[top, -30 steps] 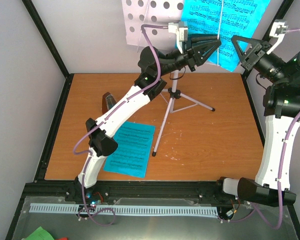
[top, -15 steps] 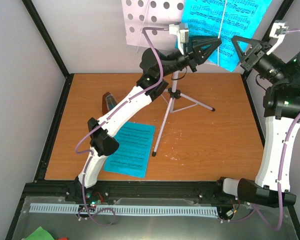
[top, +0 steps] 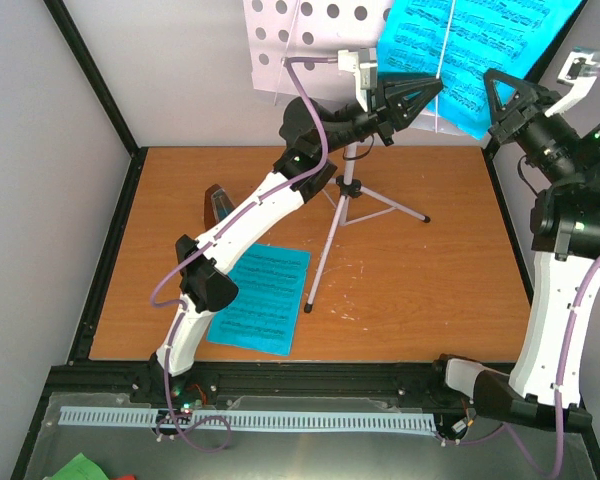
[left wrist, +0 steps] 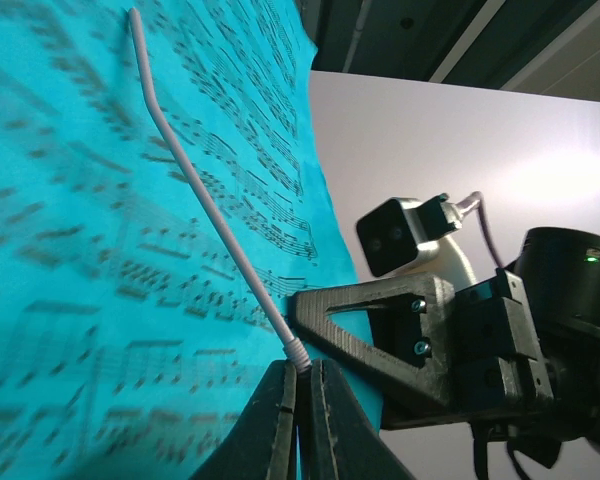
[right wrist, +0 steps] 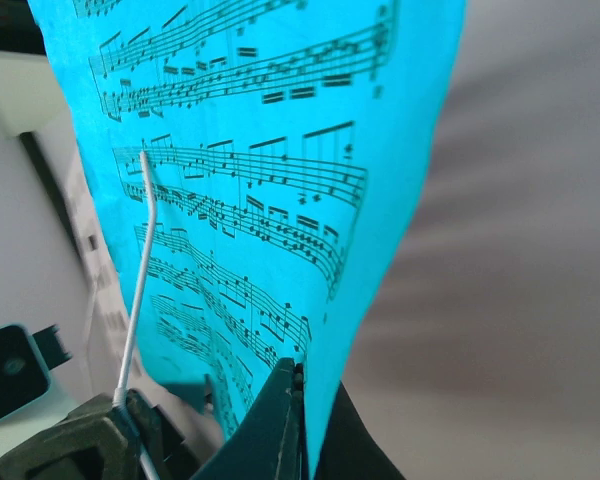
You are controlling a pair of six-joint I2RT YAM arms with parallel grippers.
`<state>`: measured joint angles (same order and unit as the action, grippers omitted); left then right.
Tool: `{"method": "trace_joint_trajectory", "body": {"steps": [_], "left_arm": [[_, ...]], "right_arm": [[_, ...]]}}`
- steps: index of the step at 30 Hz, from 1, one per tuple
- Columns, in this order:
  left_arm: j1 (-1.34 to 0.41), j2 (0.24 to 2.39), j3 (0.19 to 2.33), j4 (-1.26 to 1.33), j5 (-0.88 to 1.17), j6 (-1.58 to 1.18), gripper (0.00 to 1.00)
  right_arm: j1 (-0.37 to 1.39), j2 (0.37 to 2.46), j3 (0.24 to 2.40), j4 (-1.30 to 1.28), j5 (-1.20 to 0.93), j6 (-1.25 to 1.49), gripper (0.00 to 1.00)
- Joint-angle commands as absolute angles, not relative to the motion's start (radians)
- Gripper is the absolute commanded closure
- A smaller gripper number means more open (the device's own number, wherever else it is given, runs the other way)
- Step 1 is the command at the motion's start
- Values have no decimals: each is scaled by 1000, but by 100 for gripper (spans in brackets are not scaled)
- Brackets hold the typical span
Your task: Pack up the instrument practice props
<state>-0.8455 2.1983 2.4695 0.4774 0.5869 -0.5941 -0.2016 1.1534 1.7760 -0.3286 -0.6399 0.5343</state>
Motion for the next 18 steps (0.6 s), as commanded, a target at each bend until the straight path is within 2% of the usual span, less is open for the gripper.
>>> {"method": "trace_joint_trajectory", "body": {"steps": [1,4,8,18], "left_arm": [[-860,2166,2479,537,607,-555,100],[-859,2162,2477,532,603,-552,100],[-859,2159,2477,532,599,-548,100],[-859,2155,2469,515,565,-548,100]], "right_arm": [[-199,1098,1838,-460,-354,397,97],[-199,1069,1862,-510,-177,328,97],[-198,1021,1862,-520,-45,286,97],[-198,916,1831,-452,3,285,97]]}}
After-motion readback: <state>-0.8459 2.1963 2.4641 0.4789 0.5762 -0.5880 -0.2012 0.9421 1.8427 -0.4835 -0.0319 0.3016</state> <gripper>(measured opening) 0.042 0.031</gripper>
